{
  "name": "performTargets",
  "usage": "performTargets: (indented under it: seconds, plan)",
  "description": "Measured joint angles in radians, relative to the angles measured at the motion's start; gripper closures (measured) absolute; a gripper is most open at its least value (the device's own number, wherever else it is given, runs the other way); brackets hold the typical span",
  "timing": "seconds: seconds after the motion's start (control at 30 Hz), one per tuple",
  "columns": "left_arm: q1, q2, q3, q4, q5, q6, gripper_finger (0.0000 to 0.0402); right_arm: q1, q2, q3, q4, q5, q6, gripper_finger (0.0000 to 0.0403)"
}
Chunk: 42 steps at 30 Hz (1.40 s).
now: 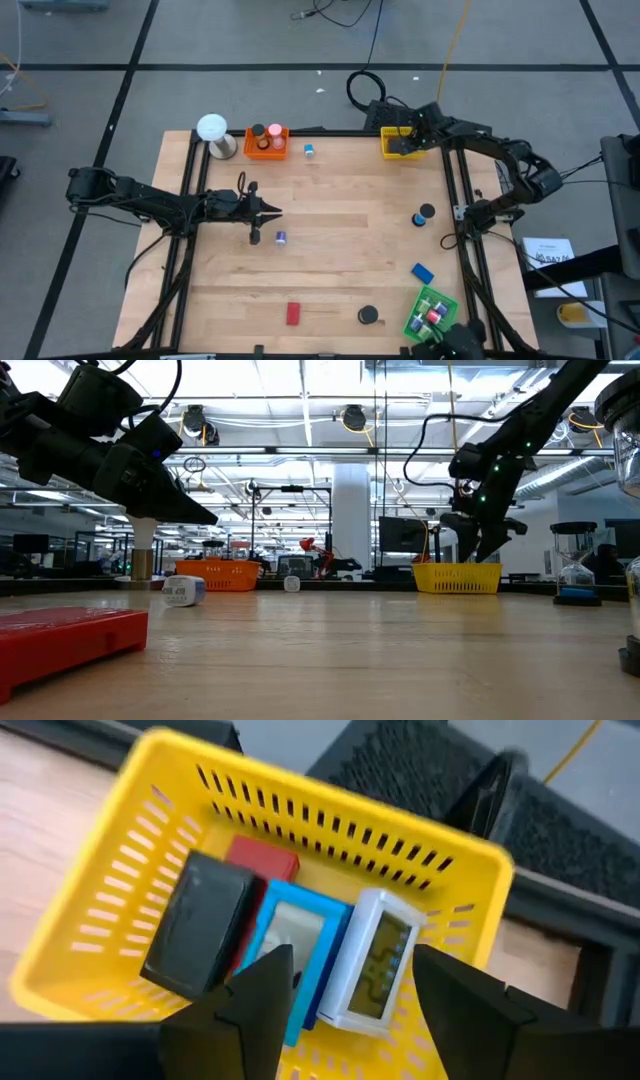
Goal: Pick & Place Office items
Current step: Put the purple charger adapter into the green basket
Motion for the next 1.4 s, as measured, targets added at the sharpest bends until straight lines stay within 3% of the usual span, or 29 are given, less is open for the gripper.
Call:
performTargets:
  seconds: [0.2,0.37,0.57,0.8,1.13,1.4]
  plan:
    - [0.000,0.000,0.000,0.000,0.000,0.000,0.0337,0.011,-0.119,0.000,-0.008,0.000,-0.025,0.0228]
    - [0.000,0.000,0.000,0.000,0.000,0.000,0.0337,0.079,-0.279,0.000,-0.021,-0.002,-0.058,0.0300]
    - [0.000,0.000,0.000,0.000,0.000,0.000,0.0337,0.254,-0.400,0.000,-0.061,-0.003,-0.058,0.0394]
    - [0.000,0.000,0.000,0.000,0.000,0.000,0.0337,0.475,-0.440,-0.053,0.078,-0.002,-0.023,0.0377]
    - [0.000,0.000,0.000,0.054,0.000,-0.011,0.0337,0.648,-0.477,-0.162,0.311,0.000,0.000,0.0387]
    - [-0.010,0.002,0.000,0.082,0.014,-0.299,0.0337,0.751,-0.479,-0.312,0.640,0.000,0.000,0.0400]
